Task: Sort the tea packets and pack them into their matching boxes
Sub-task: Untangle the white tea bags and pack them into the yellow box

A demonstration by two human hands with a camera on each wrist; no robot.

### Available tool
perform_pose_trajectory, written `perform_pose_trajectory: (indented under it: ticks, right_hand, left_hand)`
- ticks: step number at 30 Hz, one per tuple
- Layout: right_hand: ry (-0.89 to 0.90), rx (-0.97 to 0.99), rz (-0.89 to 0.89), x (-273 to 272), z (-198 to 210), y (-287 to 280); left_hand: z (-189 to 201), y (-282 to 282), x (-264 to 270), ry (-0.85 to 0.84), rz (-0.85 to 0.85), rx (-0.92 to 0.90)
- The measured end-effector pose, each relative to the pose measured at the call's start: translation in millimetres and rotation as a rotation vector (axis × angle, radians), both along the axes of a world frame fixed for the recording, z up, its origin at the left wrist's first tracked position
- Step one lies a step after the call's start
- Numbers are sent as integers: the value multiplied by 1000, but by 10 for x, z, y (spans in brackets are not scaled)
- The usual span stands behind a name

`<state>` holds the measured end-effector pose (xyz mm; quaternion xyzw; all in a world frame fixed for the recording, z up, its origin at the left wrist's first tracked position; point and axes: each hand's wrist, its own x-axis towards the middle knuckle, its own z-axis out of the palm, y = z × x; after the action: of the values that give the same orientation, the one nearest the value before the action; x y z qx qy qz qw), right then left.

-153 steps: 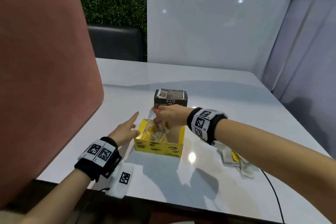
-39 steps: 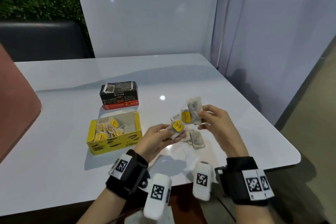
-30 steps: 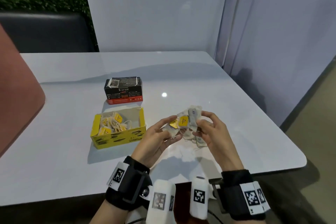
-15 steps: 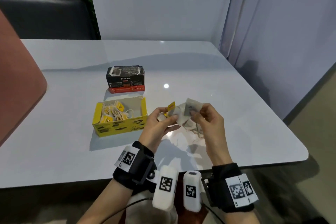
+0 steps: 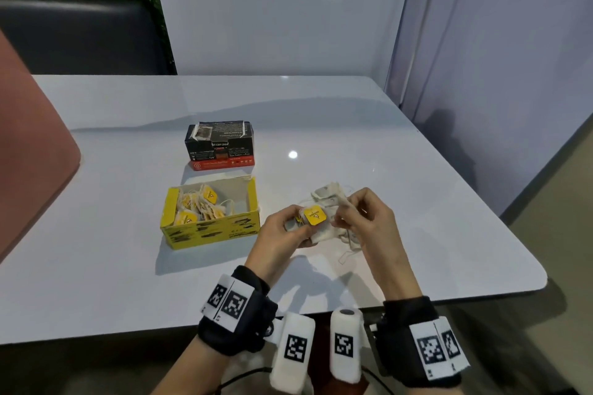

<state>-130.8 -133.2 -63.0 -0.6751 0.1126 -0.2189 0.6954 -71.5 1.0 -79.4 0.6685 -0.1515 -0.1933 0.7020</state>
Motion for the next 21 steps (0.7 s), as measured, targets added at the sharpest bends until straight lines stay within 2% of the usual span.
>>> perform_pose_trajectory:
  ticks: [3, 6, 11, 14, 17, 19, 21]
  right_hand:
    - [99, -216, 9, 13, -37, 23]
    - [139, -276, 31, 14, -20, 93]
    - [115, -386, -91, 49, -59, 155]
    - [89, -317, -149, 70, -59, 150]
    - [59, -146, -215, 94, -20, 93]
    - [52, 30, -170, 73, 27, 57]
    - [57, 98, -89, 43, 55, 24]
  left_hand:
    - [-17, 5, 17, -5, 7, 14]
    - [-11, 9, 16, 1, 8, -6]
    - [40, 6, 23, -4, 4, -35]
    - [74, -4, 43, -13, 10, -13]
    - [114, -12, 52, -36, 15, -1]
    - [125, -22, 59, -48, 19, 2]
    - [131, -35, 61, -62, 29, 15]
